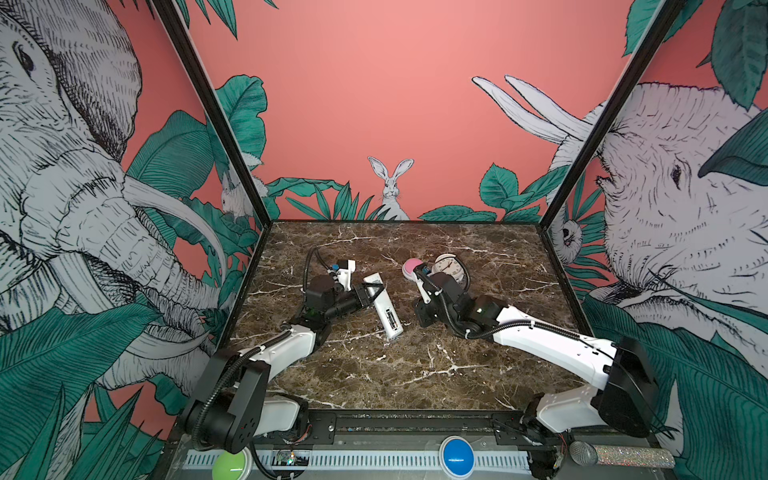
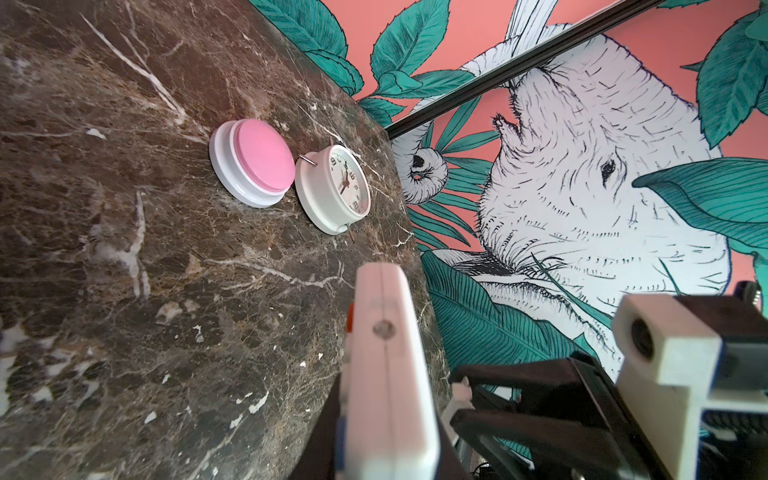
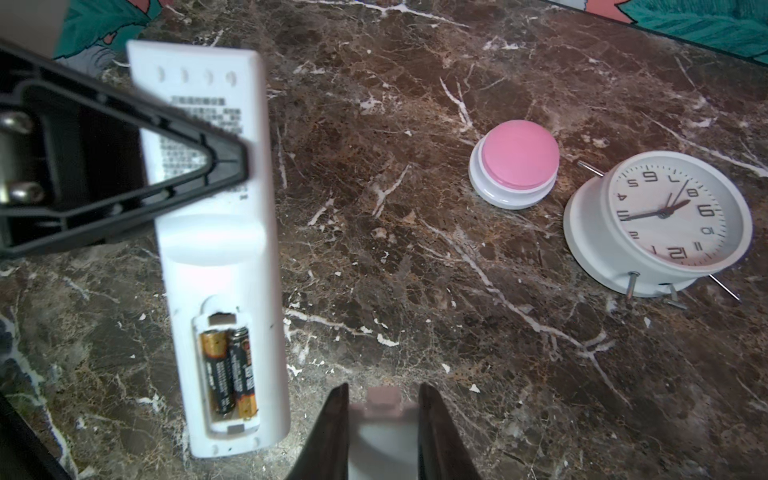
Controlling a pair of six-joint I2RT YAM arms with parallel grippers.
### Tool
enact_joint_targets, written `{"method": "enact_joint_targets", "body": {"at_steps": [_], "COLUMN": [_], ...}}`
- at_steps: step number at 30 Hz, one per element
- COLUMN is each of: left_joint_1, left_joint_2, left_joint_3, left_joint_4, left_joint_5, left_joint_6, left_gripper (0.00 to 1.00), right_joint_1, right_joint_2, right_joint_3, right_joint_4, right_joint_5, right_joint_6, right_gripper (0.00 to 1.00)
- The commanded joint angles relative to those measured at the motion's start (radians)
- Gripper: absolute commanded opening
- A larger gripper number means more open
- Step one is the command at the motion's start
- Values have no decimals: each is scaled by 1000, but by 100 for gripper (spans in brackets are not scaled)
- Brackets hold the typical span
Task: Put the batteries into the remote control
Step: 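Position the white battery cover over the remote's battery compartment with the right gripper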
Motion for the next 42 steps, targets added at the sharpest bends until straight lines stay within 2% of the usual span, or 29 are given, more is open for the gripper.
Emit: {"method": "enact_joint_targets", "body": {"at_steps": [1, 7, 18, 23, 42], "left_joint_1": [3, 3, 3, 2, 3], "left_joint_2": [-3, -5, -11, -14, -21], "left_joint_3": [33, 29, 23, 22, 8], "left_joint_4": [45, 54, 55, 63, 86], "left_joint_5": [-10, -20, -26, -69, -78], "left_joint_6": [-15, -25, -26, -27, -46], "left_gripper": [0, 0, 0, 0, 0], "right_joint_1": [33, 64, 82, 94, 102], "right_joint_2": [-15, -4, 40, 69, 113], "right_joint_3": [2, -15, -7, -5, -15], "right_joint_4": [105, 200, 269, 305, 343], "right_joint_5": [12, 1, -25, -44, -37], "right_joint_6": [1, 3, 17, 39, 61], "right_gripper": [13, 12, 10, 9, 6]}}
